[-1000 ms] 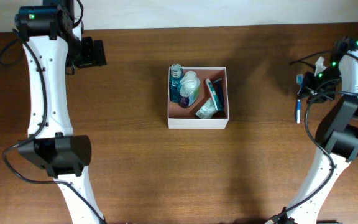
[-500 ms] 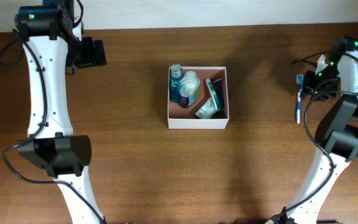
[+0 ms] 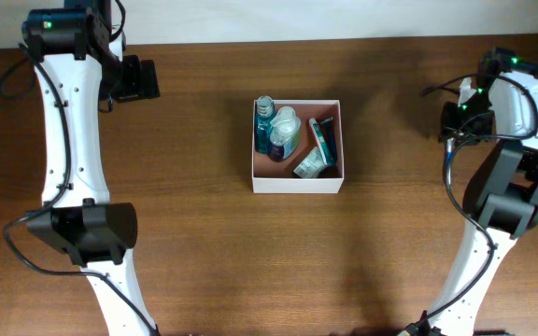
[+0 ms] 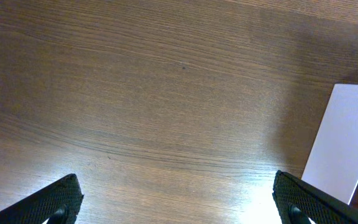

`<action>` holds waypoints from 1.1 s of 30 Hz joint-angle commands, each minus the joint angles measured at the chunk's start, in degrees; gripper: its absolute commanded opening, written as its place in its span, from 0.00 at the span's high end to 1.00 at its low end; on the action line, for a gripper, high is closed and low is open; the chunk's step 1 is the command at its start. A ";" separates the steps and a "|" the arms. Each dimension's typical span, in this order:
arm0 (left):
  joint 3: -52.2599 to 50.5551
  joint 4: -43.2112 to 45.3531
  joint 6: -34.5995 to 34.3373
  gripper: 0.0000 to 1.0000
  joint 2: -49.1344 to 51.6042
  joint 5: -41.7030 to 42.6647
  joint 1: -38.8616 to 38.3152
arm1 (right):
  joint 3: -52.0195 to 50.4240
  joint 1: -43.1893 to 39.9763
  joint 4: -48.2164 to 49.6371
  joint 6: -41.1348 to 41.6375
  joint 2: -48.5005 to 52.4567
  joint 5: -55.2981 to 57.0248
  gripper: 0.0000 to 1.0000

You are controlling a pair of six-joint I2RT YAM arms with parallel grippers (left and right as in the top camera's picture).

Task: Pack container

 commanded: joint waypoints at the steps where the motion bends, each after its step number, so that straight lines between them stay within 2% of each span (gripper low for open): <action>1: -0.15 0.11 -0.33 0.01 -1.18 0.42 0.09 | -0.42 -0.59 -0.04 -0.07 0.28 2.82 0.67; 18: -0.15 0.11 -0.33 0.01 -1.18 0.42 0.09 | -7.82 -0.72 5.01 -2.69 0.28 2.82 0.67; 19: -0.15 0.09 -0.33 0.01 -1.18 0.42 0.09 | -7.91 -0.72 5.14 -2.69 0.28 2.82 0.69; 21: -0.15 0.11 -0.33 0.01 -1.18 0.42 0.09 | -7.91 -0.72 5.22 -2.67 0.28 2.84 0.78; 23: -0.15 0.11 -0.33 0.01 -1.18 0.42 0.09 | -7.89 -0.74 5.35 -2.64 0.28 2.82 0.93; 24: -0.15 0.11 -0.33 0.01 -1.18 0.42 0.09 | -7.89 -0.72 5.35 -2.62 0.28 2.82 0.96; 28: -0.15 0.11 -0.33 0.01 -1.18 0.42 0.07 | -7.23 -0.68 4.92 -1.11 0.26 0.39 0.96; 33: -0.15 0.11 -0.33 0.01 -1.18 0.42 0.09 | -0.63 -0.63 -0.63 -1.16 0.24 -5.25 0.96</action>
